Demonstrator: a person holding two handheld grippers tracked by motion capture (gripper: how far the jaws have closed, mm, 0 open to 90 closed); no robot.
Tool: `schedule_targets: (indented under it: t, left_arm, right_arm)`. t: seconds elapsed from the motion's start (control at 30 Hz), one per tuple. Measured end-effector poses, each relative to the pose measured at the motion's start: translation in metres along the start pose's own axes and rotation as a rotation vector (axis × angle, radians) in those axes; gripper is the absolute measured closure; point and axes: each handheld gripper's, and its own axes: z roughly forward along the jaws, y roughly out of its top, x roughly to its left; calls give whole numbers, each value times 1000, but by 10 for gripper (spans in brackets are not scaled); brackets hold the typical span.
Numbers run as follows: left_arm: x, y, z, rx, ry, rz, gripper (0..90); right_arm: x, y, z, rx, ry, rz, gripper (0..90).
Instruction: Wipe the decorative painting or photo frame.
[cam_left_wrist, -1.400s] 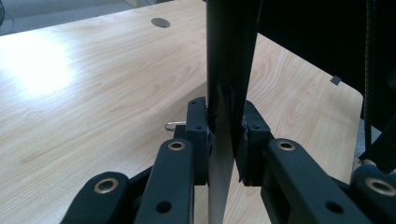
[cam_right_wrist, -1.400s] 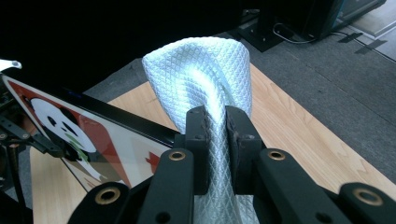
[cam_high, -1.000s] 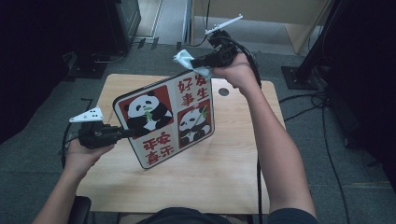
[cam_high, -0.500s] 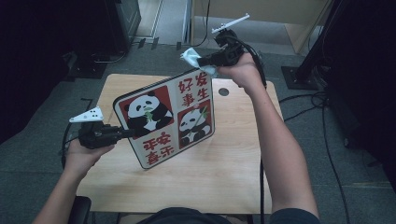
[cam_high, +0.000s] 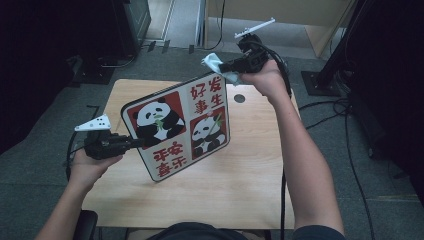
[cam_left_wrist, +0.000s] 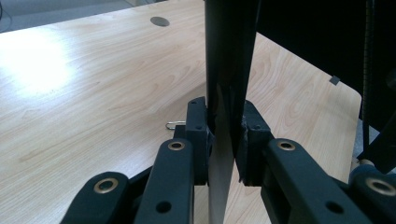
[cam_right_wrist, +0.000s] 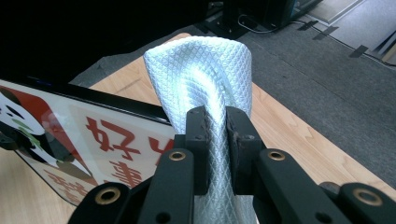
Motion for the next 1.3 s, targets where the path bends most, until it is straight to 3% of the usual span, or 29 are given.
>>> schedule_targets:
  t: [0.37, 1.07, 1.3]
  left_arm:
    - [0, 0, 0, -1, -7, 6, 784]
    - [1, 0, 1, -1, -3, 1, 782]
    - [0, 0, 1, 1, -4, 2, 783]
  right_arm:
    - [-12, -12, -1, 5, -7, 47, 814]
    - [-20, -37, 3, -38, 11, 80, 814]
    - [-21, -45, 6, -28, 6, 86, 814]
